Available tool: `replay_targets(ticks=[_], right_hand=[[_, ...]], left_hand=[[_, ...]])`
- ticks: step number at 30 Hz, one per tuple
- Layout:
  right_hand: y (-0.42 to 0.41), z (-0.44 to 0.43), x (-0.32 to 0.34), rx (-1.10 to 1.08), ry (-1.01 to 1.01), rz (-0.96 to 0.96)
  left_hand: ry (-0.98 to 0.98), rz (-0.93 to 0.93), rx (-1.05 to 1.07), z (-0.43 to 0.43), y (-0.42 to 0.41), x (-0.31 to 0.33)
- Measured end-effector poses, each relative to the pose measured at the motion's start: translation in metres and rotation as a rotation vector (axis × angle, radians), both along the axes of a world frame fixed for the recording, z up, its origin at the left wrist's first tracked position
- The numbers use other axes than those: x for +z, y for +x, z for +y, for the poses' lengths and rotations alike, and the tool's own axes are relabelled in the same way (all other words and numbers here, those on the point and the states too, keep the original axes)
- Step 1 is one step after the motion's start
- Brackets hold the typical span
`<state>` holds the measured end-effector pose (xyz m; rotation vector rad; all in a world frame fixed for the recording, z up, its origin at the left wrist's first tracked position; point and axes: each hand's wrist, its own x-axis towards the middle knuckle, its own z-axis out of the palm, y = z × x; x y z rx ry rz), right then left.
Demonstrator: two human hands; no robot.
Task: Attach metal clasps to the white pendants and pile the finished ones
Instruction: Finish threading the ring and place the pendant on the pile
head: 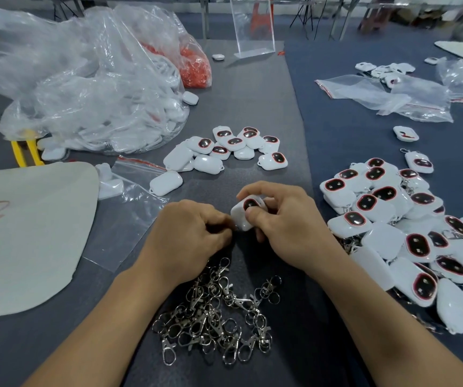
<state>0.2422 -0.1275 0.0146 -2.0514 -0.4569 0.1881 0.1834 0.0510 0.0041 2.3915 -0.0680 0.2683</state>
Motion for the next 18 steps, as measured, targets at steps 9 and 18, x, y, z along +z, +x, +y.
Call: replay_targets(ticks=[9,18], right_hand=[[0.0027,-0.0013,0.0052,0.019,-0.034,0.025],[-0.0044,0.0013,0.0092,0.0,-0.001,0.049]], left_hand=[[0.021,-0.008,0.043,-0.0001,-0.0016,-0.0014],[0.042,-0.006,0.073,-0.0004,-0.003,0.0017]])
